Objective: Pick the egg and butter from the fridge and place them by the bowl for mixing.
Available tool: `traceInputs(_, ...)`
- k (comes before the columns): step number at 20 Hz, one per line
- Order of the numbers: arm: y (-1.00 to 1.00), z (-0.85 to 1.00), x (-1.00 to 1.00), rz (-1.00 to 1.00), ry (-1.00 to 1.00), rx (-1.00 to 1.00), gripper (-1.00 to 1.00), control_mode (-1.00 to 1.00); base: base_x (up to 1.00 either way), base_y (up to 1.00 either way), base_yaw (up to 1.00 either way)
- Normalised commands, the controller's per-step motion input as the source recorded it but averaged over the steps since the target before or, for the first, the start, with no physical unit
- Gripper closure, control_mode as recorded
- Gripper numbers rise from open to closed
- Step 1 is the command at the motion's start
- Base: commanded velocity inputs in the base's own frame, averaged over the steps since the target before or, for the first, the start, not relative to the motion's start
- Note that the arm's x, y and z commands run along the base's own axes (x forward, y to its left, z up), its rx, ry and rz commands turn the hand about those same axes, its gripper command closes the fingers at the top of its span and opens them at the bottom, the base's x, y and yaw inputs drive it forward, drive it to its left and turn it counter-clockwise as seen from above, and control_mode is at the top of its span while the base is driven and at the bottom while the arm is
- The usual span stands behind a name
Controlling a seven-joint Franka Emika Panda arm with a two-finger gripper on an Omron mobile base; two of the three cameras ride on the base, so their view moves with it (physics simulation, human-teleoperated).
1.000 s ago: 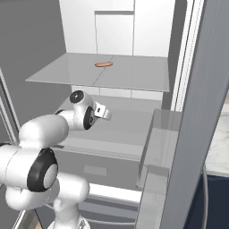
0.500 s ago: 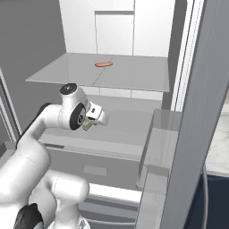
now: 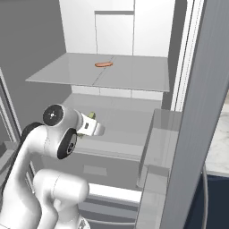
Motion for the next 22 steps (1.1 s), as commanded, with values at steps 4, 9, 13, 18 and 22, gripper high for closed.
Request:
traceInputs(4, 0.00, 0.96, -0.86, -0.01, -0.03, 0.02, 1.00, -1.00, 0.00, 0.00, 0.00)
traceInputs(9, 0.00, 0.32, -0.77, 0.00, 0.03, -0.01, 1.00, 1.00, -0.20, 0.00, 0.00)
traceInputs(13, 0.00, 0.00, 0.00, 0.00, 0.00, 0.00, 1.00, 1.00, -1.00, 0.00, 0.00)
traceInputs(18, 0.00, 0.00, 0.00, 0.00, 0.00, 0.00, 1.00, 1.00, -1.00, 0.00, -0.24)
traceInputs(22, 0.00, 0.00, 0.00, 0.00, 0.00, 0.00, 1.00, 1.00, -0.71, 0.22, -0.77)
